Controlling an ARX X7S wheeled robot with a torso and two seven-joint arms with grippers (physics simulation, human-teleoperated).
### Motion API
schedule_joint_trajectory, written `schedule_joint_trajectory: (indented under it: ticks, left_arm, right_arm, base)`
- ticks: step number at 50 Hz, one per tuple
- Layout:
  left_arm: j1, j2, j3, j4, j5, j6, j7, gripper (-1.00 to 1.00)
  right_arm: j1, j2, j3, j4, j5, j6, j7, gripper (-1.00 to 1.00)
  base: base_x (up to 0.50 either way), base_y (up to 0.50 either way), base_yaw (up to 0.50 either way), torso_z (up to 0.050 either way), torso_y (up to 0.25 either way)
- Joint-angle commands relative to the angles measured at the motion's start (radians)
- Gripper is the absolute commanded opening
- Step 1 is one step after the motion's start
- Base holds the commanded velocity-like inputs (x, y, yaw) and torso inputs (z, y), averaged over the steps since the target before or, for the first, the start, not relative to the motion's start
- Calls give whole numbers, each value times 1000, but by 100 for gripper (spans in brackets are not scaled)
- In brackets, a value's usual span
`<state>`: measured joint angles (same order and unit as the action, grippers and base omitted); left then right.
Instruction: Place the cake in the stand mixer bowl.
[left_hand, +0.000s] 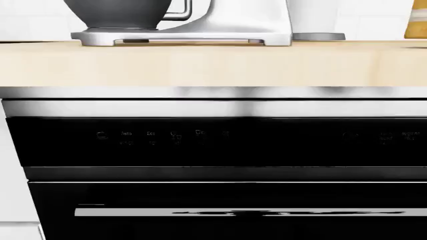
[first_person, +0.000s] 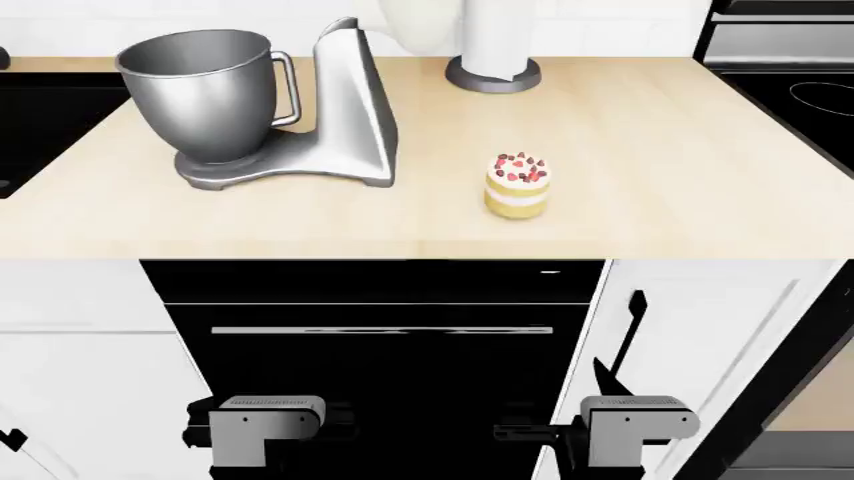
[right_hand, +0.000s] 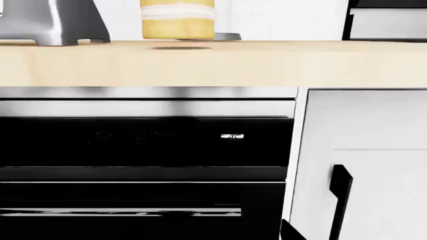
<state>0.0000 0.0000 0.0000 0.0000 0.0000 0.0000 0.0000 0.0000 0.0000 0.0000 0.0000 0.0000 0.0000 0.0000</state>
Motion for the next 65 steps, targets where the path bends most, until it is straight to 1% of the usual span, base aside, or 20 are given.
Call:
schedule_joint_trajectory:
  ticks: [1, 4, 10, 11, 14, 23, 27, 42, 47, 62, 65]
  left_arm:
    - [3, -18, 17, 9, -18, -11, -13, 100]
    - [10, -31, 18, 22, -45, -20, -20, 100]
    - [15, -47, 48, 14, -48, -17, -32, 100]
    - [15, -48, 48, 20, -53, -22, -34, 100]
    - [18, -56, 53, 38, -58, -35, -42, 100]
    - [18, -70, 63, 43, -73, -41, -60, 100]
    - [28, -77, 69, 51, -88, -33, -56, 100]
    - [33, -101, 83, 64, -106, -35, -75, 100]
    - [40, -109, 86, 55, -102, -26, -88, 100]
    - [39, -125, 106, 67, -110, -39, -103, 100]
    - [38, -128, 108, 68, -113, -40, -106, 100]
  right_arm:
    - [-1, 16, -10, -16, 22, 22, 25, 100]
    - [-3, 27, -23, -22, 10, 27, 60, 100]
    - [-5, 40, -49, -20, 6, 19, 95, 100]
    - [-5, 42, -50, -32, 15, 39, 94, 100]
    - [-9, 49, -51, -51, 41, 56, 89, 100]
    - [-2, 60, -64, -22, 49, 38, 119, 100]
    - [-6, 65, -75, -6, 54, 18, 121, 100]
    - [6, 82, -88, -3, 73, 23, 150, 100]
    - [17, 77, -99, 37, 54, 12, 181, 100]
    - [13, 94, -118, 16, 63, 15, 208, 100]
    - [18, 96, -122, 26, 58, 15, 220, 100]
  base:
    - [0, 0, 0, 0, 0]
    - [0, 0, 0, 0, 0]
    - [0, 0, 0, 0, 0]
    - [0, 0, 0, 0, 0]
    - [500, 0, 0, 0, 0]
    - [500, 0, 0, 0, 0]
    - [0, 0, 0, 0, 0]
    - [0, 0, 0, 50, 0]
    - [0, 0, 0, 50, 0]
    - [0, 0, 0, 50, 0]
    - [0, 320, 0, 50, 0]
